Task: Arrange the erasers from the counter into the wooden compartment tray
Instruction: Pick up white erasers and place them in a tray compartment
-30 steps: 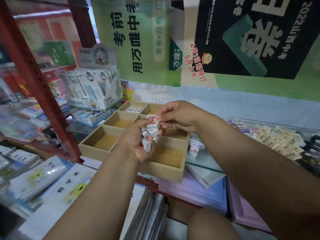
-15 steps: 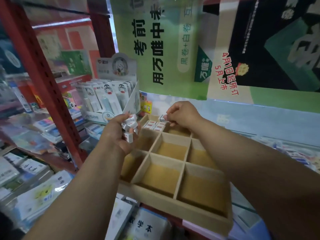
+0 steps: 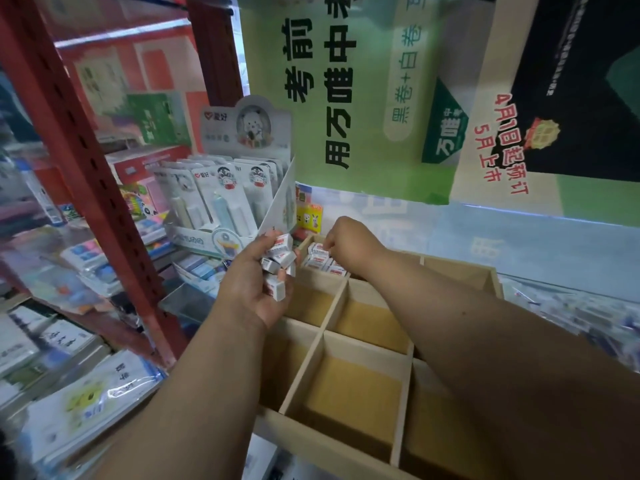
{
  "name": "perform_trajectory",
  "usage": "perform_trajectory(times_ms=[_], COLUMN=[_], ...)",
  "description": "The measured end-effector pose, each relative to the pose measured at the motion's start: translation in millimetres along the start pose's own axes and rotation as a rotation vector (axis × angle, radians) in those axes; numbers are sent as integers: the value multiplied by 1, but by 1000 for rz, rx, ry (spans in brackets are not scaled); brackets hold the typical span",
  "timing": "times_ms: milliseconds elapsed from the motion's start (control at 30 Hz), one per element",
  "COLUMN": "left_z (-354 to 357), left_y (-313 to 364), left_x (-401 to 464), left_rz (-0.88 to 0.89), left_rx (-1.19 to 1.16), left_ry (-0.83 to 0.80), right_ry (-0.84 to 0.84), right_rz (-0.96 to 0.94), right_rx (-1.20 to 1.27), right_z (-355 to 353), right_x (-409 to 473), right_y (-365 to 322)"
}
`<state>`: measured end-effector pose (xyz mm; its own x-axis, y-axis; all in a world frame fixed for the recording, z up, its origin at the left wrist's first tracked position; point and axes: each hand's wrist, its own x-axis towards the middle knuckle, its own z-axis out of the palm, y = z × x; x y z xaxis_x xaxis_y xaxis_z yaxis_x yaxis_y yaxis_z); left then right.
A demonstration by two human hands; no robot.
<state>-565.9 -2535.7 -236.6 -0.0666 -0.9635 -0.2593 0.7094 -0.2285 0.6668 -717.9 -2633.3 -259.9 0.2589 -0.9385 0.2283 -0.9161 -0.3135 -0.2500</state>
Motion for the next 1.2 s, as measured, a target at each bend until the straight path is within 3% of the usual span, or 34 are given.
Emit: perform_trajectory(times_ms=[200,233,300,367,433,600,767,933,1200], left_z=[3,4,4,5,4,2,4,2,-2], left_y=[-5,-6,-4,-3,-3,-6,-4,-6,-8], left_x=[-1,-2,-1,0,3,3,4,4,2], left_rz=[-1,-2,1,7,23,27,21,8,65], left_rx=[51,53,51,50,67,121,77,48,57], left_ry=[15,13,6,9,26,5,0,-12,63], right_ry=[-115,-77,3,-102,-165,-23,229,162,125], right_rz=[22,23,3,-47,-126,-159,84,163,303], right_rx=[-150,-76,306,736,841,781,687,317,299], right_z=[-4,-10,-26,-45,-54,-51,-50,-30,-13], right_x=[-2,-5,-14,-26,-36,-47,-42,-40,-28], right_y=[3,0,-13,-29,-35,-35,0,16,18])
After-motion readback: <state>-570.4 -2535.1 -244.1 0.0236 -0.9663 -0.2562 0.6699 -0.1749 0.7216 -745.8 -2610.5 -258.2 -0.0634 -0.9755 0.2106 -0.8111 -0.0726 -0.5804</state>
